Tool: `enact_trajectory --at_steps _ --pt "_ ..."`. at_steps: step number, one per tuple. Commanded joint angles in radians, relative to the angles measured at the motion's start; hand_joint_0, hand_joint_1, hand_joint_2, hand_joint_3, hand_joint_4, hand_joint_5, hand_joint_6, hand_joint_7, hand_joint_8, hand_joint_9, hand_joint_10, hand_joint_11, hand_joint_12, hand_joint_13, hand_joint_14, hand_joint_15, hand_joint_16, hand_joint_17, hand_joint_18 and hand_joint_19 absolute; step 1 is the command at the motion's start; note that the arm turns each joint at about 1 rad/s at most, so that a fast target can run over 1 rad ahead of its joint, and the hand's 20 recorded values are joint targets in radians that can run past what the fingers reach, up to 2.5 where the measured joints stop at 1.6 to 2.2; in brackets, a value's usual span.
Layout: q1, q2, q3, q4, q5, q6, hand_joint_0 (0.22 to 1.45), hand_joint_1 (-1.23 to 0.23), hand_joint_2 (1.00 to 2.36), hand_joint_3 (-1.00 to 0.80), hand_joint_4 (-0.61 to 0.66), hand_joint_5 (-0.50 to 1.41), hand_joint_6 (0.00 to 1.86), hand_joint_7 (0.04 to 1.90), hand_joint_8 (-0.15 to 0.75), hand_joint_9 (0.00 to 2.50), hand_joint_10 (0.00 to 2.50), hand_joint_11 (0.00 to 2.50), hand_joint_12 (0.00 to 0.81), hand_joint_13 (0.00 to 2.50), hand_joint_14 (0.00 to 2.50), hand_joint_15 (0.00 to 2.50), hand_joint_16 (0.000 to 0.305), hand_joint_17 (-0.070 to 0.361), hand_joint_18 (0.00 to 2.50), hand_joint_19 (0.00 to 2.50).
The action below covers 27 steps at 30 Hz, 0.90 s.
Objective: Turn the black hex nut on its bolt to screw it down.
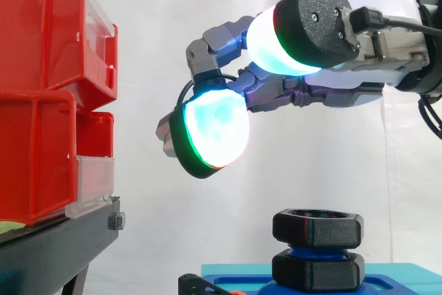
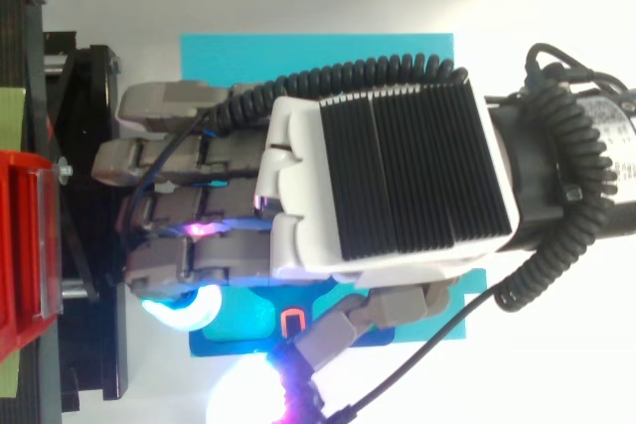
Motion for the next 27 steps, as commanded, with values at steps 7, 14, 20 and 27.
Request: enact_trajectory --at_steps 7,14,20,27 --pt "0.033 0.0 -0.044 0.006 0.053 -0.005 0.49 -0.3 1.0 -0.5 0.24 -0.06 0.5 1.11 0.233 0.63 0.0 0.0 0.324 0.39 0.0 0.0 0.04 0.09 0.15 0.13" --pt "0.041 0.0 -0.083 0.07 0.067 -0.005 0.49 -0.3 1.0 -0.5 0.21 -0.06 0.5 1.12 0.235 0.63 0.0 0.0 0.322 0.39 0.0 0.0 0.04 0.091 0.15 0.13" --pt "0.036 0.0 -0.083 0.057 0.064 -0.005 0.5 -0.3 1.0 -0.5 0.16 -0.03 0.5 1.3 0.241 0.69 0.0 0.0 0.321 0.4 0.0 0.0 0.04 0.089 0.16 0.14" --pt "0.03 0.0 -0.083 0.05 0.062 -0.046 0.51 -0.3 1.0 -0.5 0.15 -0.02 0.5 1.39 0.243 0.76 0.0 0.0 0.319 0.44 0.0 0.0 0.039 0.088 0.21 0.15"
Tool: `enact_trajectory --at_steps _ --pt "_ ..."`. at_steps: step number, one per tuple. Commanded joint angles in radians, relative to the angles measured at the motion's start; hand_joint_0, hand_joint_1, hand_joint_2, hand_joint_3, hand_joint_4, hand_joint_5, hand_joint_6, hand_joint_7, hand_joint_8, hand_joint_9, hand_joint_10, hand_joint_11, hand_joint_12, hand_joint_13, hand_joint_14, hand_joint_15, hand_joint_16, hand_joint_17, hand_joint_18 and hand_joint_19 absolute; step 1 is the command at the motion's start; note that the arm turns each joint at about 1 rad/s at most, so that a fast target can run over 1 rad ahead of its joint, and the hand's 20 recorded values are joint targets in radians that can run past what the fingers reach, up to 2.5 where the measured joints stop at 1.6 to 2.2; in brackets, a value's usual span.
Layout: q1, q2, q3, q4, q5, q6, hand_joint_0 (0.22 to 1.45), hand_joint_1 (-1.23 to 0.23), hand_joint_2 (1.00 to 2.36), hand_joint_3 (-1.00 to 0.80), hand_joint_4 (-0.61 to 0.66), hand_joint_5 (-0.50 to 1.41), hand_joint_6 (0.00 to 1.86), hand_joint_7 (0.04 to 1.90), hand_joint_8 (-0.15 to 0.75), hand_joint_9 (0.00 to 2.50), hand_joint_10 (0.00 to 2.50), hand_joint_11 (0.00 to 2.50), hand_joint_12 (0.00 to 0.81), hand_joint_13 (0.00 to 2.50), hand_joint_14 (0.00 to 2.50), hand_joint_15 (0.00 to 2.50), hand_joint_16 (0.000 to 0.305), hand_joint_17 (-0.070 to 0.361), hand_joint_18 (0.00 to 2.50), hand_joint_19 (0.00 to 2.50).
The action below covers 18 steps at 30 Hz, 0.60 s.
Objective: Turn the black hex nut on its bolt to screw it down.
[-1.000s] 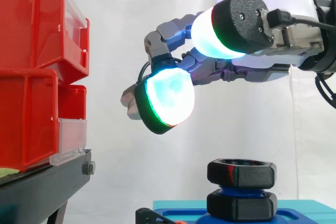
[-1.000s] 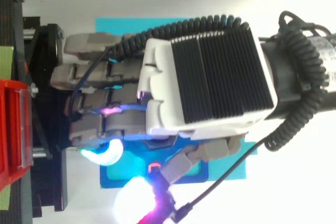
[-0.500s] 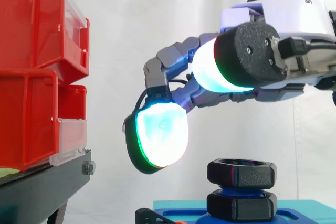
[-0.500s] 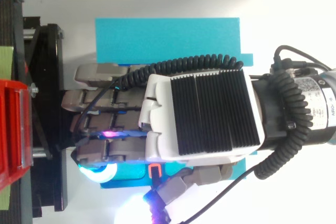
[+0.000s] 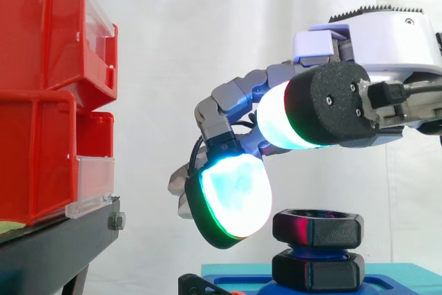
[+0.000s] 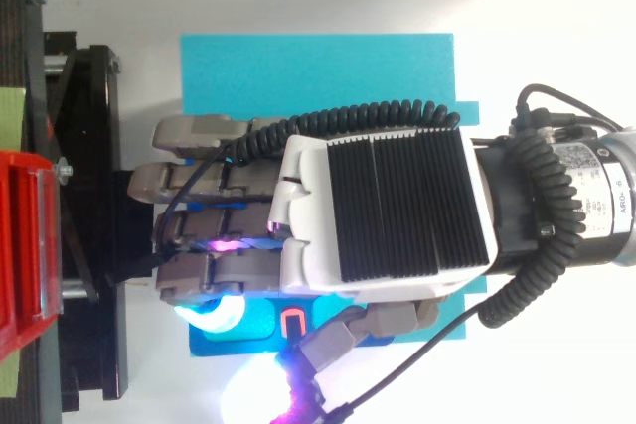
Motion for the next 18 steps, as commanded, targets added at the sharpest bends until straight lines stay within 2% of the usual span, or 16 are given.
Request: enact_trajectory --at_steps 1,7,18 --pt "-0.003 0.0 -0.001 -0.006 0.0 -0.045 0.51 -0.3 1.0 -0.5 0.16 -0.02 0.5 1.4 0.245 0.76 0.0 0.0 0.318 0.44 0.0 0.0 0.038 0.086 0.22 0.16" --pt "-0.011 0.0 0.001 -0.012 0.0 -0.091 0.51 -0.3 1.0 -0.5 0.16 -0.01 0.5 1.46 0.244 0.8 0.0 0.0 0.314 0.46 0.0 0.0 0.038 0.086 0.23 0.17" --pt "-0.03 0.0 0.001 -0.012 -0.011 -0.11 0.51 -0.3 1.0 -0.5 0.15 -0.01 0.54 1.46 0.245 0.85 0.0 0.0 0.31 0.5 0.0 0.0 0.037 0.084 0.29 0.19"
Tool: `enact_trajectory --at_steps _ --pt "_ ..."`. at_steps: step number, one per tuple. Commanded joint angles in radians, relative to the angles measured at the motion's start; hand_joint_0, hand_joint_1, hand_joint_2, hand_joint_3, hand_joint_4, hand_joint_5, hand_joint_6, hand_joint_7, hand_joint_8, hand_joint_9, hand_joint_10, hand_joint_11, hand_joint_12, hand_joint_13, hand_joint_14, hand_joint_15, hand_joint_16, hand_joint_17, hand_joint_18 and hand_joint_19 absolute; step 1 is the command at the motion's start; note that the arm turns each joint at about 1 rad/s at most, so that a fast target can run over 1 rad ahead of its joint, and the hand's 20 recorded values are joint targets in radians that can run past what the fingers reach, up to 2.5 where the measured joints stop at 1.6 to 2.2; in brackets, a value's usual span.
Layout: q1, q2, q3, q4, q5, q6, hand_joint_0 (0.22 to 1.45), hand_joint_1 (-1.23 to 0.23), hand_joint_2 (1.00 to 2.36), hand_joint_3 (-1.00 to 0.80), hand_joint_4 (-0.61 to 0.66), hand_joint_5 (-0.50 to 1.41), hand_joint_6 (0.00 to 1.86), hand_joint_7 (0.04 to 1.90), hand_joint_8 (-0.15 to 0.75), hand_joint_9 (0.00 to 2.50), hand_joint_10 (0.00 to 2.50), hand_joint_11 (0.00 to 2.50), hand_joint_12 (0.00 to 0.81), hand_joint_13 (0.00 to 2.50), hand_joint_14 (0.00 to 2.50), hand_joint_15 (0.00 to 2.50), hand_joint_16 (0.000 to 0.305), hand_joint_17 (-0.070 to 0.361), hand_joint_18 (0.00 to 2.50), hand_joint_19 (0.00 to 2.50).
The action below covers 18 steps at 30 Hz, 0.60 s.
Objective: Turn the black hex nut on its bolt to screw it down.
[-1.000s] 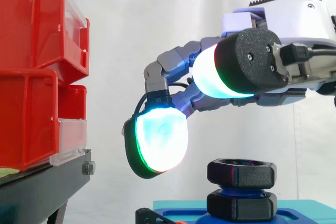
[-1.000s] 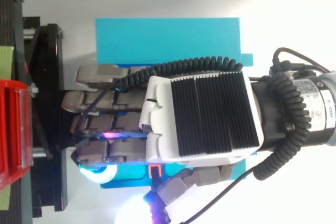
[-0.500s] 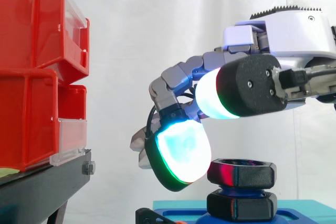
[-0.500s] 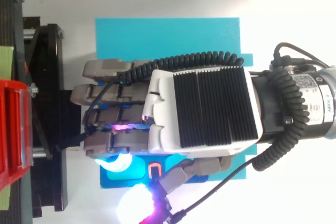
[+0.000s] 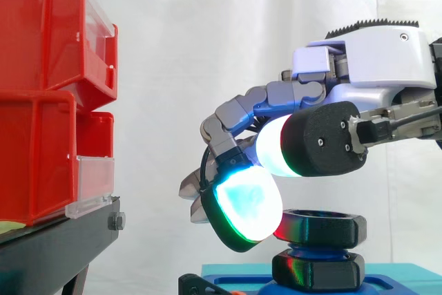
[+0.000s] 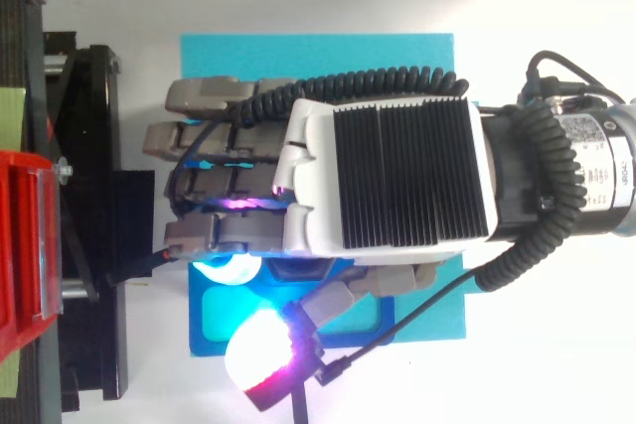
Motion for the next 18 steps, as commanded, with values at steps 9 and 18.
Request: enact_trajectory --at_steps 9,18 --pt "-0.041 0.0 -0.001 -0.002 -0.05 -0.007 0.52 -0.29 1.0 -0.5 0.15 -0.01 0.55 1.45 0.25 0.88 0.0 0.0 0.309 0.51 0.0 0.0 0.036 0.082 0.29 0.2" --pt "-0.088 0.0 -0.001 0.003 -0.116 -0.007 0.52 -0.29 1.0 -0.5 0.16 -0.01 0.55 1.45 0.249 0.89 0.0 0.0 0.31 0.53 0.0 0.0 0.036 0.082 0.3 0.21"
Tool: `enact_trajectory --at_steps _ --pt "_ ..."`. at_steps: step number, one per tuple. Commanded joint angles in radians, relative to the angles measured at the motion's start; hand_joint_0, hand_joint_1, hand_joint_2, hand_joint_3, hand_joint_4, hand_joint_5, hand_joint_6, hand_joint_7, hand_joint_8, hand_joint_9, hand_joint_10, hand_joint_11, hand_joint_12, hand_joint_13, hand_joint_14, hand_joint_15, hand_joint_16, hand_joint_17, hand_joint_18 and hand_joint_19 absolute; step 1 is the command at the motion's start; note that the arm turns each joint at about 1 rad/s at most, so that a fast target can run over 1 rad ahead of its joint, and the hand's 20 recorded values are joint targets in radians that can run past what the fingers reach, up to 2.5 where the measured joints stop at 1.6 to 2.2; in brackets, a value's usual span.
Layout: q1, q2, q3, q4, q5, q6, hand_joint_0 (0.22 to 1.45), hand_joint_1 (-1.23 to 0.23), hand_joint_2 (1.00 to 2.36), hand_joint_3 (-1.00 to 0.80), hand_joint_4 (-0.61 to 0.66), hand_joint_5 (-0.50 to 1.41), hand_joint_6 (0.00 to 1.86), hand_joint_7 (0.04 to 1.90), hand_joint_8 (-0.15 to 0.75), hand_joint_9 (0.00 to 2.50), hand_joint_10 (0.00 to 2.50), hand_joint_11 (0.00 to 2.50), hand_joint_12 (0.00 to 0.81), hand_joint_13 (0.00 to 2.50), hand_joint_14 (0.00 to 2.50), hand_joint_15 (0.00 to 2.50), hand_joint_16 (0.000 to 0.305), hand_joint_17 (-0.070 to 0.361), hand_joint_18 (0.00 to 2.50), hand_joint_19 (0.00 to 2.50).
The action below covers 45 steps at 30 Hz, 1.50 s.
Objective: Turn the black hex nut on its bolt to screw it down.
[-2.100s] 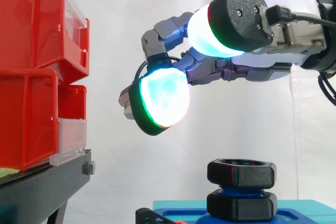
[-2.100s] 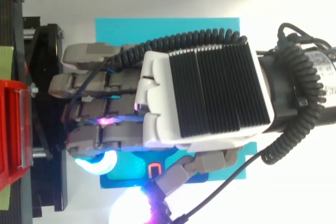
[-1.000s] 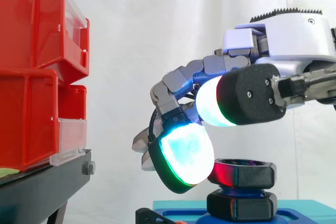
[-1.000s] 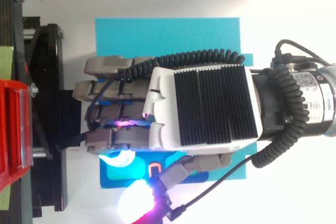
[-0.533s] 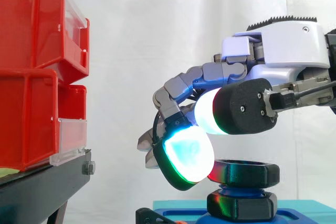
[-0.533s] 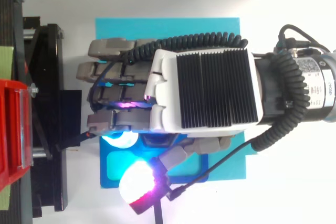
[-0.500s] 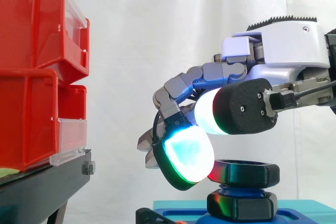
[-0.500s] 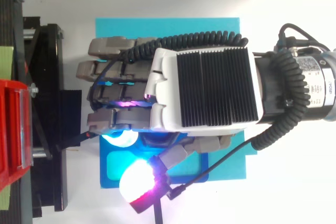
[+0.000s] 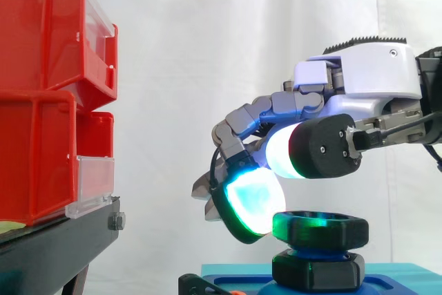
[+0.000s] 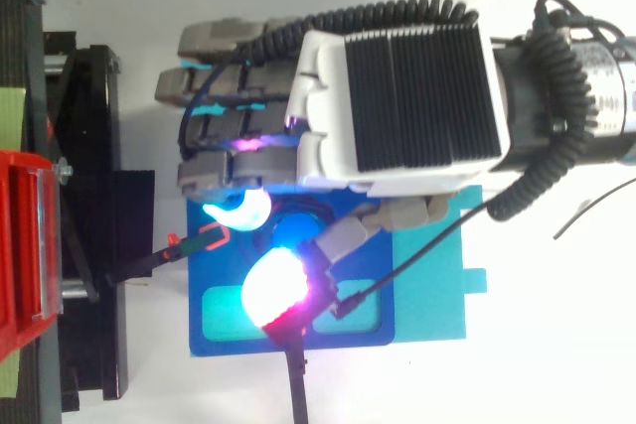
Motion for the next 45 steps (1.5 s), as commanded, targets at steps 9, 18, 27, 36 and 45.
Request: enact_trajectory --at_steps 9,18,27,36,45 --pt "-0.038 0.0 0.001 0.043 -0.081 0.0 0.51 -0.28 1.0 -0.5 0.17 -0.01 0.5 1.44 0.251 0.9 0.0 0.0 0.31 0.53 0.0 0.0 0.037 0.082 0.3 0.21" --pt "-0.001 0.0 0.001 0.127 -0.061 0.001 0.51 -0.27 1.0 -0.5 0.19 -0.03 0.5 1.25 0.251 0.89 0.0 0.0 0.312 0.52 0.0 0.0 0.037 0.084 0.3 0.21" --pt "0.037 0.0 0.001 0.141 -0.021 0.0 0.51 -0.26 1.0 -0.5 0.21 -0.04 0.5 1.07 0.234 0.9 0.0 0.0 0.311 0.52 0.0 0.0 0.038 0.086 0.3 0.21" --pt "0.074 0.0 0.001 0.1 0.015 0.0 0.52 -0.27 1.0 -0.5 0.23 -0.02 0.5 0.9 0.19 0.94 0.0 0.0 0.3 0.53 0.0 0.0 0.038 0.085 0.31 0.22" --pt "0.079 0.0 -0.001 0.061 0.015 -0.002 0.52 -0.28 1.0 -0.5 0.24 -0.02 0.5 0.81 0.162 0.98 0.0 0.0 0.289 0.54 0.0 0.0 0.037 0.084 0.34 0.22"
